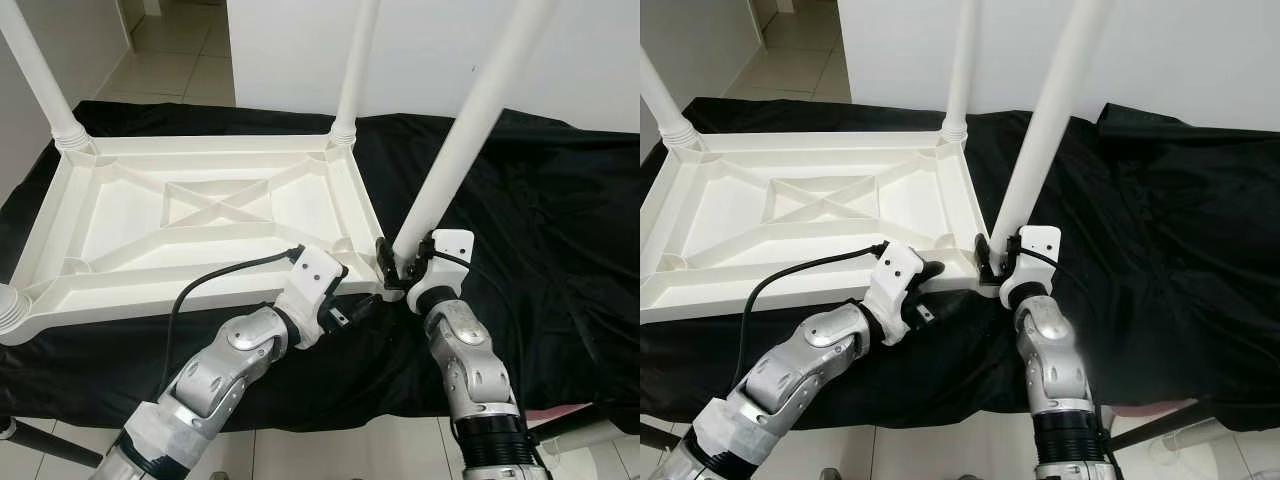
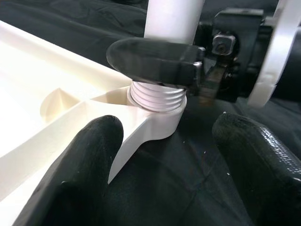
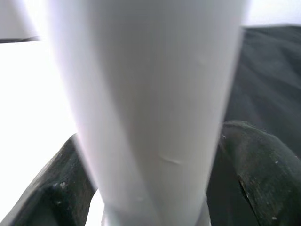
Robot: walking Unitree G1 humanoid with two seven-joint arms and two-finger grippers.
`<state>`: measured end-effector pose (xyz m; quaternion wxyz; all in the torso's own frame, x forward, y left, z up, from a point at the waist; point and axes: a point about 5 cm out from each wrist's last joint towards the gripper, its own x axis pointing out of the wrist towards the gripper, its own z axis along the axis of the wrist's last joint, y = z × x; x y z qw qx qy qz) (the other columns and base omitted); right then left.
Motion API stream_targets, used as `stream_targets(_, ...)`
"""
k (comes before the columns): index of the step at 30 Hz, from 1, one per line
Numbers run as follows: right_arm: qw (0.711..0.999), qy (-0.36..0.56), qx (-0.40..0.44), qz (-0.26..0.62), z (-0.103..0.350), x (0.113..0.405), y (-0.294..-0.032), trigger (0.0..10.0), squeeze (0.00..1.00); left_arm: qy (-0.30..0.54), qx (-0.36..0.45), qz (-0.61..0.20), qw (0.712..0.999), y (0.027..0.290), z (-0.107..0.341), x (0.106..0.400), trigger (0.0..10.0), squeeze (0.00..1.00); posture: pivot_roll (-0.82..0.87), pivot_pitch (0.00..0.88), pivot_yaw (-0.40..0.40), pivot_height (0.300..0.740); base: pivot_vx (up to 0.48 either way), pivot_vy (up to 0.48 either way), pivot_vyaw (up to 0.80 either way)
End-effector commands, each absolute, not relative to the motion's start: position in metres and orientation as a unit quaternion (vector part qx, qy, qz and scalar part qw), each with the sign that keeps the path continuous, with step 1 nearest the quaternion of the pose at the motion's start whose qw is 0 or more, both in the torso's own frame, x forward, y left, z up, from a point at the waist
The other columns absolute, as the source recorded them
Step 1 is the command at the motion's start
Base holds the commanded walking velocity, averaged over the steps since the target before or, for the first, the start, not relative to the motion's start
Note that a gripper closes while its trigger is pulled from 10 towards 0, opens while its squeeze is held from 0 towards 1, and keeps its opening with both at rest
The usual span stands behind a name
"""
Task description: Building children table
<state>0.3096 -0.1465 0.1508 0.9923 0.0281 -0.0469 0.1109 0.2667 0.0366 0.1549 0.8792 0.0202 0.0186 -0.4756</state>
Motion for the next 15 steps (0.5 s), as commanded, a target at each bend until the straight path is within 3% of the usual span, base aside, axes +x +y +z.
stream_targets(1,0.989,-0.048,0.024,0.137,0.148,0.309,-0.148,10.0,0.00,0.023,0.023,-0.529,0.848,0.033,0.154,0.259,10.0,0.00,-0.02,0.081,-0.068,0.740,0.000,0.000,0.00)
stream_targets(8,0.969,-0.049,-0.033,0.238,0.151,0.318,-0.157,10.0,0.00,0.023,0.026,-0.532,0.846,0.033,0.155,0.261,10.0,0.00,-0.02,0.075,-0.057,0.740,0.000,0.000,0.00)
stream_targets(12,0.965,-0.046,-0.050,0.254,0.151,0.320,-0.158,10.0,0.00,0.022,0.028,-0.533,0.845,0.033,0.155,0.261,10.0,0.00,-0.02,0.075,-0.057,0.740,0.000,0.000,0.00)
stream_targets(13,0.963,-0.041,-0.054,0.259,0.149,0.323,-0.160,1.8,0.00,0.022,0.028,-0.533,0.846,0.033,0.156,0.261,10.0,0.00,-0.01,0.073,-0.059,0.740,0.000,0.000,0.00)
stream_targets(14,0.962,-0.033,-0.056,0.265,0.147,0.324,-0.163,0.0,0.00,0.022,0.028,-0.532,0.846,0.033,0.156,0.261,10.0,0.00,-0.01,0.073,-0.063,0.740,0.000,0.000,0.00)
stream_targets(15,0.962,-0.033,-0.056,0.265,0.147,0.324,-0.163,0.0,0.00,0.022,0.028,-0.532,0.846,0.033,0.156,0.261,10.0,0.00,-0.01,0.073,-0.063,0.740,0.000,0.000,0.00)
